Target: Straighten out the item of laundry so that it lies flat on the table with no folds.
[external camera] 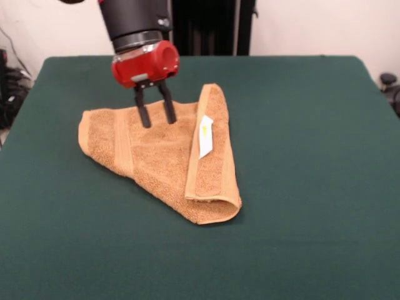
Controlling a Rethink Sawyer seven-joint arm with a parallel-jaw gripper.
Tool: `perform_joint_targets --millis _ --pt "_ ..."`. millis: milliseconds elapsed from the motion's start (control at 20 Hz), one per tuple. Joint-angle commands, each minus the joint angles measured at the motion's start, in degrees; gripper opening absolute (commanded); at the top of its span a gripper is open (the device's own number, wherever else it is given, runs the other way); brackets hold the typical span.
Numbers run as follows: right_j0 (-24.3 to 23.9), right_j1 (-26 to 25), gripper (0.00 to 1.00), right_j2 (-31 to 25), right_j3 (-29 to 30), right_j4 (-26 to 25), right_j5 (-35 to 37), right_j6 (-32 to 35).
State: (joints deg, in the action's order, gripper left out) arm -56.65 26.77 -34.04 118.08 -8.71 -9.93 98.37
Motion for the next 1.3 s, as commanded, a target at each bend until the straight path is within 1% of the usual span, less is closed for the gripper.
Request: perform_joint_targets --millis 50,350,550,650,750,850,1050,1300 --pt "0.4 -0.3 1.0 -7.5 5.1 5.8 6.5 15.6" --pt "-0.8 -0.5 1.0 -8.5 6.2 7.5 7.7 14.9" --pt "-1.3 -1.8 1.0 -9.2 4.2 8.3 10.3 12.6" --pt "-1.4 -3.3 1.0 -9.3 3.3 7.9 10.0 11.8" --pt "-1.3 -5.6 1.0 -9.0 2.5 6.8 8.3 11.3" --pt "-0.9 -6.7 1.0 -8.6 1.8 6.3 7.3 11.1" --pt "-0.2 -7.5 1.0 -8.1 1.3 6.0 6.3 10.9" --pt "-0.7 -9.7 1.0 -8.0 -0.3 5.0 6.7 9.3"
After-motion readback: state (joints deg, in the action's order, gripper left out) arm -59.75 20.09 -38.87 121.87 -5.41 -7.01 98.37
